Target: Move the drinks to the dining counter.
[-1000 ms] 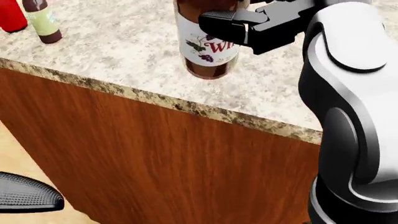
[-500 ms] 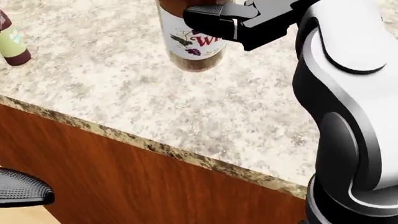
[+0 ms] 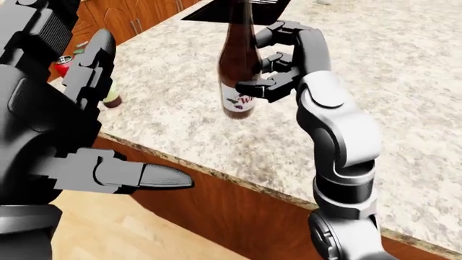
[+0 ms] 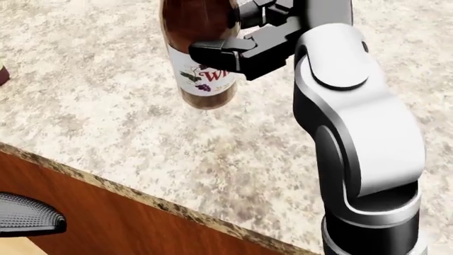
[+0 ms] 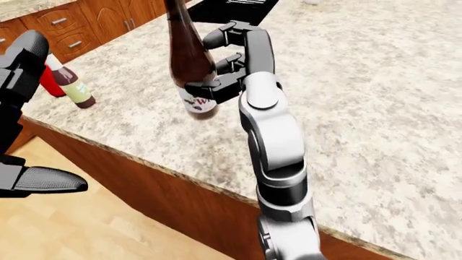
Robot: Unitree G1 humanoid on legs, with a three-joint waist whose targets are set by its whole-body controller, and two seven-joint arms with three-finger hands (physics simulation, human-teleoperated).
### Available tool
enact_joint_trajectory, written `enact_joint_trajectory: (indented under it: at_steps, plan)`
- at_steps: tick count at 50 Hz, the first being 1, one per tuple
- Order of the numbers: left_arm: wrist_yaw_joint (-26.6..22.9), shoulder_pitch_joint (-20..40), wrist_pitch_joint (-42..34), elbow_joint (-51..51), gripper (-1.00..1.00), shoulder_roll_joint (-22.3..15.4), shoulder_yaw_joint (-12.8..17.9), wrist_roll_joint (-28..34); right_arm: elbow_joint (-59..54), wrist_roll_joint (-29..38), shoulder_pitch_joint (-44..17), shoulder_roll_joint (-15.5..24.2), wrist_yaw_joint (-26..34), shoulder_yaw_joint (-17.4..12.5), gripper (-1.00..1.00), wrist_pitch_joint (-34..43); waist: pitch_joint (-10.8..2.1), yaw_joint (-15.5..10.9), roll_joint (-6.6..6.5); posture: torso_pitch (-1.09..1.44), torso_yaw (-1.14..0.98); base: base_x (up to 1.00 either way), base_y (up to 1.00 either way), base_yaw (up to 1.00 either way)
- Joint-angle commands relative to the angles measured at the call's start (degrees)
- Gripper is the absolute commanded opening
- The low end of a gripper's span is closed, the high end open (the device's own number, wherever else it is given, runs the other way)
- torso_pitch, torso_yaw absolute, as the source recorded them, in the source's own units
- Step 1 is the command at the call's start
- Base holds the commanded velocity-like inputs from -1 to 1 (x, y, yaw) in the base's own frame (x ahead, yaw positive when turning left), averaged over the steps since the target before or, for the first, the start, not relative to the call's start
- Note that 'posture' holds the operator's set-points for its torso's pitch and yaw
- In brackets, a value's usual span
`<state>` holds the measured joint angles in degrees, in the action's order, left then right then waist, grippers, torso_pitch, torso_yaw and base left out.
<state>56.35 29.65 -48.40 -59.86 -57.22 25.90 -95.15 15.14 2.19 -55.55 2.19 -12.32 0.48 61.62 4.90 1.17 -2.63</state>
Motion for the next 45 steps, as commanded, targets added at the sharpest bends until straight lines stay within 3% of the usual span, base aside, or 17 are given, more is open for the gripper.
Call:
enact_joint_trajectory:
  at_steps: [1,11,28,44,45]
  plan:
    - [0.2,1.0,1.1,0.5,1.0,-1.0,1.5,0.6,3.1,0.7,-3.2,-0.3,-0.5,-0.5,-1.0,-5.6,-1.86,-0.2,-0.3,0.0,0.0,0.0,0.0,0.0]
    - [0.4,1.2,2.4,1.1,1.0,-3.1,2.1,-0.9,0.0,2.3,-0.8,-2.7,-0.5,0.5,-1.0,-10.0,-1.51,-0.2,-0.53,0.0,0.0,0.0,0.0,0.0]
    - [-0.4,0.3,1.1,0.4,1.0,-0.8,1.7,1.3,-6.6,3.1,3.2,-2.7,-0.6,-0.3,-1.0,-13.9,-1.57,-0.1,-0.95,0.0,0.0,0.0,0.0,0.0]
    - [-0.6,0.8,0.2,0.5,1.0,0.2,1.2,2.1,-7.6,2.5,3.2,-1.8,-0.4,-0.7,-1.0,-14.3,-2.14,-0.1,-1.01,0.0,0.0,0.0,0.0,0.0]
    - [-0.5,0.9,0.2,0.5,1.0,0.2,1.2,2.0,-7.5,2.5,3.2,-1.8,-0.4,-0.7,-0.92,-14.3,-2.17,-0.1,-1.01,0.0,0.0,0.0,0.0,0.0]
